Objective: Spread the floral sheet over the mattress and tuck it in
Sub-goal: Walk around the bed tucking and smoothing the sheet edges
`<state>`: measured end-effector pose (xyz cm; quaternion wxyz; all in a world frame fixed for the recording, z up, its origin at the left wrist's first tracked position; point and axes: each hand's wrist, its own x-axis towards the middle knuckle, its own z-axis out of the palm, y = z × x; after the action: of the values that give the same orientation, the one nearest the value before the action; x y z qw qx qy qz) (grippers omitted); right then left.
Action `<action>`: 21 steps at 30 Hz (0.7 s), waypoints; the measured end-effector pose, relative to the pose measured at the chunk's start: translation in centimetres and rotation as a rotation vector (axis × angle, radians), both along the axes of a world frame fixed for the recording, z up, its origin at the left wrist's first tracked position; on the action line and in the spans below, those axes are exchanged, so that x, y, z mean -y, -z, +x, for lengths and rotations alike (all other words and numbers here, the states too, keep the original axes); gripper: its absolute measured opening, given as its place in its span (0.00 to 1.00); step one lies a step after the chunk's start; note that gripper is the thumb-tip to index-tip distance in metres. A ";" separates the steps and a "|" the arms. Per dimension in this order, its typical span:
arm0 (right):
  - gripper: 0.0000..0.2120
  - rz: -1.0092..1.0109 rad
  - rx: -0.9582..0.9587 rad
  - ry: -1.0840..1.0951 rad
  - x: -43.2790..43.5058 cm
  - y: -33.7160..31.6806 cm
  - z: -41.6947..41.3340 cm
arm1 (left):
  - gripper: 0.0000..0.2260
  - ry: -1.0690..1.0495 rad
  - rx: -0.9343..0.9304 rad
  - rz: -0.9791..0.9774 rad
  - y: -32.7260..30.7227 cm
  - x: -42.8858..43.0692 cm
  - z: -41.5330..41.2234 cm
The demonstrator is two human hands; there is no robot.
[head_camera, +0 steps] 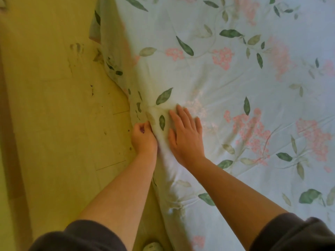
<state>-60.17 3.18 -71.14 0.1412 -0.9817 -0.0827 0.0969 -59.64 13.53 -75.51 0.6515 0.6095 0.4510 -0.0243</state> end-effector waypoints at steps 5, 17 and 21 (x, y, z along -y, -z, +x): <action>0.24 0.026 0.031 0.002 -0.5 -0.1 0.7 | 0.13 0.182 -0.078 0.252 -0.2 -0.6 0.3; 0.24 0.265 -0.037 0.155 -0.3 -13.3 4.0 | 0.10 0.681 0.081 0.433 -11.8 -4.9 1.4; 0.21 0.390 0.013 0.258 0.3 -26.9 6.5 | 0.09 0.792 0.240 0.366 -26.2 -5.4 5.0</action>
<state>-53.65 2.85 -44.29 0.3391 -0.9389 0.0255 0.0537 -54.60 18.93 -49.34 0.5212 0.8387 0.1011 -0.1211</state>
